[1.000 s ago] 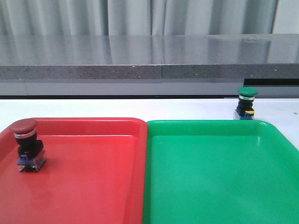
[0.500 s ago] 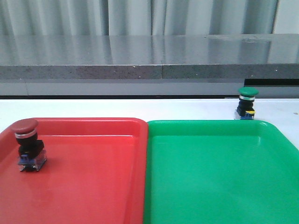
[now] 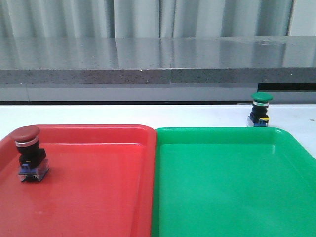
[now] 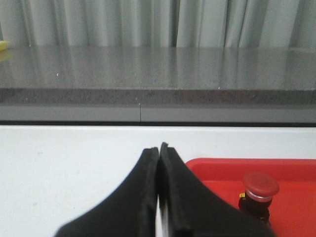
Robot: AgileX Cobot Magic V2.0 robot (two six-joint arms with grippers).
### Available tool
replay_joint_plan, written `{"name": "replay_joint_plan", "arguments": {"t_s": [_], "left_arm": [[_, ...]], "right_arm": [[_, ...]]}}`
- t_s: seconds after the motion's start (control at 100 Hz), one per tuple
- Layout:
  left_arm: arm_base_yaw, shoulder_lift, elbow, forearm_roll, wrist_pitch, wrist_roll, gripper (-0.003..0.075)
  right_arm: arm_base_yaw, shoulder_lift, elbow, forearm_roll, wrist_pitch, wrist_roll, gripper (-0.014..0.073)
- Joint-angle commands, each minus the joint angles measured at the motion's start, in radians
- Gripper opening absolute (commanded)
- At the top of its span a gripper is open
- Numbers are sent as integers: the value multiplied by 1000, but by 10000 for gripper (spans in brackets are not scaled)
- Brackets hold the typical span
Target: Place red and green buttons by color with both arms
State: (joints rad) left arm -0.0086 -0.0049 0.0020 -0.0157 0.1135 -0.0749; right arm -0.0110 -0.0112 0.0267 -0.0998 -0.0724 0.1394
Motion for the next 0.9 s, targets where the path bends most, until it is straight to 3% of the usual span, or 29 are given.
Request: {"name": "replay_joint_plan", "arguments": {"t_s": [0.0,0.89], "left_arm": [[5,-32,10,-10,-71,-8,-20],[5,-32,12,-10,-65,-8,-20]], "right_arm": [[-6,-21,-18,-9,-76,-3,-64],[-6,-21,-18,-9,-76,-3,-64]]}}
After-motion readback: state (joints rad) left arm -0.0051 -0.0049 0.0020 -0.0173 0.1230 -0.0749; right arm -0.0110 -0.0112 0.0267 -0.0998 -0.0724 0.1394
